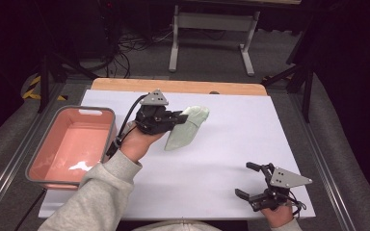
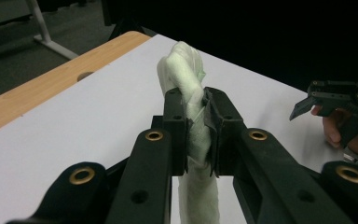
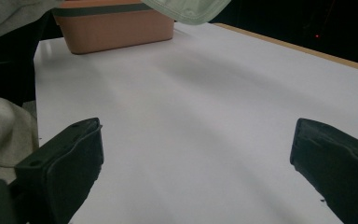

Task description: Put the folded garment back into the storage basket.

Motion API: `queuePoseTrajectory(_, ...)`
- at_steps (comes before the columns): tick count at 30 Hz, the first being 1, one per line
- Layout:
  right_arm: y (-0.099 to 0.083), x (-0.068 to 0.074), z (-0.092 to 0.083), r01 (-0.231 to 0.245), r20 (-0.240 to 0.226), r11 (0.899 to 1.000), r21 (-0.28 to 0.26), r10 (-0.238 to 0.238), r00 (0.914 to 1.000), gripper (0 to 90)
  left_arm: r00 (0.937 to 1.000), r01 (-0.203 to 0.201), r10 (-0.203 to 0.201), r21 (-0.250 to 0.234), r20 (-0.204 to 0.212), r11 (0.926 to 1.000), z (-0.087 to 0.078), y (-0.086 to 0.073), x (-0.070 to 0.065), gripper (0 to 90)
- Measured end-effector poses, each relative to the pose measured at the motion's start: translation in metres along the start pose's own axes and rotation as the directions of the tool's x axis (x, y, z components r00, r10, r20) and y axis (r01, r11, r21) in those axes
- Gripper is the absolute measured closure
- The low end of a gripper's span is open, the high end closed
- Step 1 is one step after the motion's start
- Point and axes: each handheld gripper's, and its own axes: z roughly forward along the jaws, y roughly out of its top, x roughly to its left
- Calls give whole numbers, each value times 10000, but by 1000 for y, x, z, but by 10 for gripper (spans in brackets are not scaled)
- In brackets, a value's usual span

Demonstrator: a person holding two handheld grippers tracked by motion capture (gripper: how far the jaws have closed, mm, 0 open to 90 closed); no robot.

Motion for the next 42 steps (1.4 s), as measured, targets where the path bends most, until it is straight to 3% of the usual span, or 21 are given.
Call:
queuePoseTrajectory(11, 0, 0, 0, -18, 24, 10000, 11, 18, 10000, 29, 9992, -94, 93, -44, -401, 9999, -26, -7, 4, 799)
queuePoseTrajectory(22, 0, -1, 0, -39, 43, 10000, 33, 39, 10000, 28, 9956, 70, -94, -268, -931, 9996, -61, -16, 9, 799)
queuePoseTrajectory(42, -1, -1, 1, -112, 44, 9999, 79, 112, 9999, 28, 9838, -86, 21, -358, -1792, 9993, -110, -34, 11, 798)
